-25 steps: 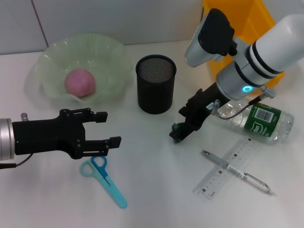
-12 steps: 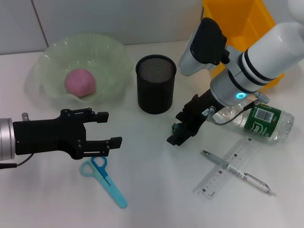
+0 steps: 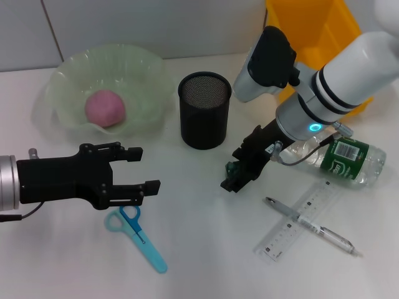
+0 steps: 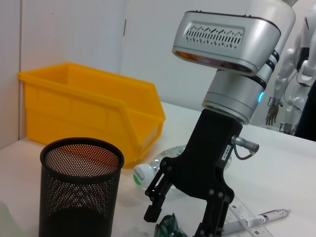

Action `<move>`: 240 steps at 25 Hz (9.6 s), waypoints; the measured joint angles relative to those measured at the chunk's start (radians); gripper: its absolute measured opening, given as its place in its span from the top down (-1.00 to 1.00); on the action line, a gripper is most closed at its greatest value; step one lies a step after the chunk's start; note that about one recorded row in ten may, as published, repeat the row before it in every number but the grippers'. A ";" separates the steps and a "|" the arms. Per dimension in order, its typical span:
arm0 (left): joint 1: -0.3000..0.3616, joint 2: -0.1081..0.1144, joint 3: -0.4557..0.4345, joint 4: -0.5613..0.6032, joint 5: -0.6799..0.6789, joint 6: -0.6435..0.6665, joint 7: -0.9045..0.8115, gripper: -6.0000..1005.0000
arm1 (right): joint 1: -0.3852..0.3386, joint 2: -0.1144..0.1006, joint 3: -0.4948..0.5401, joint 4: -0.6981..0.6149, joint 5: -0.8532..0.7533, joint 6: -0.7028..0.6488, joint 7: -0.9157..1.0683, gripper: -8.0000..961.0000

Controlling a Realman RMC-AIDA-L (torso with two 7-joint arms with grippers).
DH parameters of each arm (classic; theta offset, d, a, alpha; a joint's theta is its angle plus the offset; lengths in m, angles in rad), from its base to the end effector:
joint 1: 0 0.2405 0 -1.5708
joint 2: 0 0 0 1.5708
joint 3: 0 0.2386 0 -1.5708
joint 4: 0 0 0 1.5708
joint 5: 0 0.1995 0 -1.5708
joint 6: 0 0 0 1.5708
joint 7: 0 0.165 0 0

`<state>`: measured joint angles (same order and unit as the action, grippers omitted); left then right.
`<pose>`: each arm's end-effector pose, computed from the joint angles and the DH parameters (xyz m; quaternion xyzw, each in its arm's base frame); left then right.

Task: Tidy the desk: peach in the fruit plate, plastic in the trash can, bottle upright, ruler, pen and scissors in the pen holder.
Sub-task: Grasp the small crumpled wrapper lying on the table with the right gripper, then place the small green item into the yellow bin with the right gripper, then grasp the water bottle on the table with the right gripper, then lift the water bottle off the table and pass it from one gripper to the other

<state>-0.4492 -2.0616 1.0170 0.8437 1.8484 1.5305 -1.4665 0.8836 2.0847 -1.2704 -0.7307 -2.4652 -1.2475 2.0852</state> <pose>-0.2137 0.3126 -0.0139 -0.9615 -0.1600 -0.2029 0.0930 0.1789 0.3801 -0.0706 -0.9645 0.1991 -0.1391 0.1034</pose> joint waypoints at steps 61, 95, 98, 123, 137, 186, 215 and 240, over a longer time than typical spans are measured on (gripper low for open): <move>-0.002 0.001 -0.014 0.006 -0.001 0.013 0.003 -0.59 | -0.285 -0.010 0.458 -0.689 0.244 -0.384 0.050 0.28; -0.016 0.000 -0.014 0.004 -0.002 0.028 -0.010 -0.59 | -0.255 -0.014 0.500 -0.380 -0.030 0.141 0.065 0.27; -0.016 0.000 -0.014 0.004 -0.001 0.029 -0.011 -0.59 | -0.254 -0.011 0.491 -0.379 -0.015 0.153 0.066 0.23; -0.007 0.001 -0.015 0.008 -0.007 0.047 -0.015 -0.59 | -0.225 -0.092 0.528 -0.623 -0.017 -0.553 0.116 -0.70; -0.002 0.000 -0.029 -0.002 -0.050 0.048 -0.038 -0.59 | -0.077 -0.172 0.502 -0.364 -0.219 -0.602 0.008 -0.70; 0.002 0.000 -0.029 -0.025 -0.091 0.065 -0.041 -0.59 | 0.013 -0.125 0.271 -0.025 -0.430 -0.241 -0.011 -0.70; 0.003 0.000 -0.029 -0.021 -0.091 0.069 -0.041 -0.59 | 0.000 -0.112 0.270 -0.011 -0.445 -0.210 -0.001 -0.61; 0.003 0.002 -0.041 -0.016 -0.092 0.087 -0.041 -0.59 | -0.150 -0.056 0.284 -0.313 -0.330 -0.287 -0.012 -0.60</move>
<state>-0.4463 -2.0597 0.9756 0.8275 1.7564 1.6175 -1.5079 0.7331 2.0284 -0.9863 -1.0442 -2.7955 -1.5347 2.0736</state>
